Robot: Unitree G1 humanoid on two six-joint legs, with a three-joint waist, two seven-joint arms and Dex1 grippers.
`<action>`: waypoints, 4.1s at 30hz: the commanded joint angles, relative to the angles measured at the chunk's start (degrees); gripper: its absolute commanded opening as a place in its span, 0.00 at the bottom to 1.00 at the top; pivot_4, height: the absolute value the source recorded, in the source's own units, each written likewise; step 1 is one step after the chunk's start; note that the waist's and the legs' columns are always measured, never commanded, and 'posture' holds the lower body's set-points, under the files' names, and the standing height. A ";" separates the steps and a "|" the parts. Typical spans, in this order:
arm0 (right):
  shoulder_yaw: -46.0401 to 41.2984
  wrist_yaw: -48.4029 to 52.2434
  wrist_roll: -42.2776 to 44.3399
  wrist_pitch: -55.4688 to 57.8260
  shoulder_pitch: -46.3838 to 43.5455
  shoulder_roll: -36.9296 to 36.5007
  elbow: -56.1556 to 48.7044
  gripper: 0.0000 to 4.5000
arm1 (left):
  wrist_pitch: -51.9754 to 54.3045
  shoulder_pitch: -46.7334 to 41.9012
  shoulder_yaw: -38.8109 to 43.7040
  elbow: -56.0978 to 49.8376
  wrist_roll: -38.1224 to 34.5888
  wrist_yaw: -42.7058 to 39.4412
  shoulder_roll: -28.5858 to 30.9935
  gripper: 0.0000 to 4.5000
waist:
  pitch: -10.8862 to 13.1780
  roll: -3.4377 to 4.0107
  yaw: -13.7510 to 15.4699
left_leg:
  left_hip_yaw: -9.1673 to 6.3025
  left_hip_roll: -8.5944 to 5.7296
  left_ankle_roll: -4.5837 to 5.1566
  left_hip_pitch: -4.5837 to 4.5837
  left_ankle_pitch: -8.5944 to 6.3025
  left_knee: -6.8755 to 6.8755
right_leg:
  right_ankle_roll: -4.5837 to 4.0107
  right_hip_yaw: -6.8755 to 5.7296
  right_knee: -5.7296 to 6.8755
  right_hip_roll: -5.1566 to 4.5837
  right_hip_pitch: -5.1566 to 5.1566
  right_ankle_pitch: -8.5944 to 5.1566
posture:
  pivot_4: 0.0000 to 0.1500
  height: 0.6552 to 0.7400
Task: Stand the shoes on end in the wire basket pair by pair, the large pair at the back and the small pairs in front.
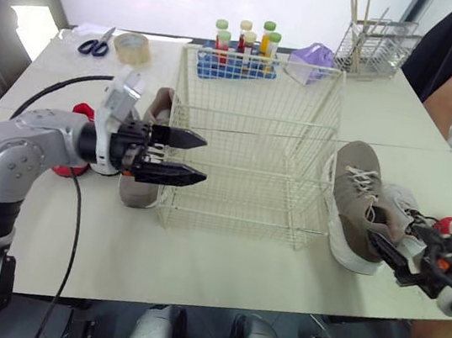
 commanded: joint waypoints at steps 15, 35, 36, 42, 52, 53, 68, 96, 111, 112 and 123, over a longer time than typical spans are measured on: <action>5.19 27.73 15.25 -17.68 -11.28 -26.70 6.81 1.00 | -2.12 -3.03 0.21 0.96 4.11 -1.00 -0.90 0.99 | 0.02 -0.13 0.04 | -0.07 0.05 0.33 0.01 -0.18 -0.01 | -0.01 0.22 -0.03 0.24 0.02 0.00 | 1.00 1.00; 49.78 39.59 -17.81 -43.49 -24.84 -30.34 19.91 1.00 | -0.12 0.83 5.52 -5.61 1.97 6.76 0.05 0.99 | 0.06 -0.34 0.10 | -0.01 0.02 -0.01 0.01 0.02 0.12 | 0.00 0.31 -0.01 0.19 0.05 0.00 | 1.00 1.00; 50.25 39.32 -18.31 -43.11 -25.30 -30.04 19.84 0.94 | 0.00 1.00 5.70 -5.96 1.80 7.20 0.09 1.00 | 0.06 -0.34 0.08 | -0.01 0.02 -0.01 0.01 0.02 0.13 | 0.01 0.31 -0.01 0.19 0.05 0.00 | 1.00 1.00; 51.50 38.05 -18.98 -39.87 -27.18 -28.71 17.87 0.36 | 0.03 1.50 6.04 -6.86 1.22 8.75 0.34 1.00 | 0.06 -0.34 0.05 | -0.01 0.02 -0.02 0.01 0.03 0.13 | 0.00 0.29 -0.01 0.19 0.05 0.01 | 1.00 1.00; 53.30 32.08 -19.77 -31.03 -33.77 -22.85 15.97 0.01 | -2.87 3.13 5.99 -5.91 3.14 7.57 0.60 1.00 | 0.08 -0.34 -0.06 | -0.02 0.03 -0.04 0.01 0.04 0.12 | 0.00 0.27 0.03 0.20 0.03 0.01 | 1.00 1.00; 53.75 31.98 -20.39 -31.36 -34.61 -22.36 16.49 0.01 | -3.22 3.21 5.92 -5.66 3.32 7.31 0.65 1.00 | 0.08 -0.34 -0.06 | -0.02 0.03 -0.05 0.00 0.04 0.12 | 0.00 0.27 0.03 0.20 0.01 0.01 | 1.00 1.00; 57.83 48.86 -30.33 -59.27 -40.24 -25.04 42.50 0.01 | -3.41 0.17 4.52 -4.67 4.03 7.17 0.12 1.00 | 0.09 -0.36 0.05 | 0.05 0.00 -0.04 -0.01 0.05 0.12 | 0.01 0.28 0.01 0.20 0.01 0.01 | 1.00 1.00; 58.83 52.48 -33.26 -57.23 -42.53 -16.86 41.97 0.01 | -1.21 -2.08 4.43 -6.39 2.71 10.23 -0.46 1.00 | 0.09 -0.36 -1.26 | 0.05 0.08 -0.14 0.07 0.11 0.11 | 0.01 0.30 0.11 0.26 0.03 0.01 | 1.00 1.00; 57.90 50.52 -32.62 -51.42 -42.38 -16.37 38.31 0.01 | -1.60 -2.99 3.50 -5.42 3.21 9.73 -1.75 1.00 | 0.09 -0.36 -1.33 | 0.05 0.08 -0.14 0.07 0.11 0.11 | 0.01 0.29 0.12 0.26 0.03 0.02 | 1.00 1.00; 57.63 50.61 -32.55 -51.24 -42.45 -16.63 38.23 0.15 | -1.63 -3.00 3.45 -5.42 3.22 9.73 -1.82 1.00 | 0.09 -0.36 -1.32 | 0.04 0.08 -0.14 0.07 0.11 0.11 | 0.01 0.29 0.12 0.26 0.02 0.02 | 1.00 1.00; 40.30 47.02 -20.30 -35.97 -44.16 -22.06 27.03 0.98 | -0.76 -1.95 4.75 -6.53 1.53 9.91 -1.88 1.00 | 0.10 -0.35 -0.53 | 0.03 0.06 -0.14 0.06 0.11 0.11 | 0.01 0.29 0.12 0.23 0.02 0.02 | 1.00 1.00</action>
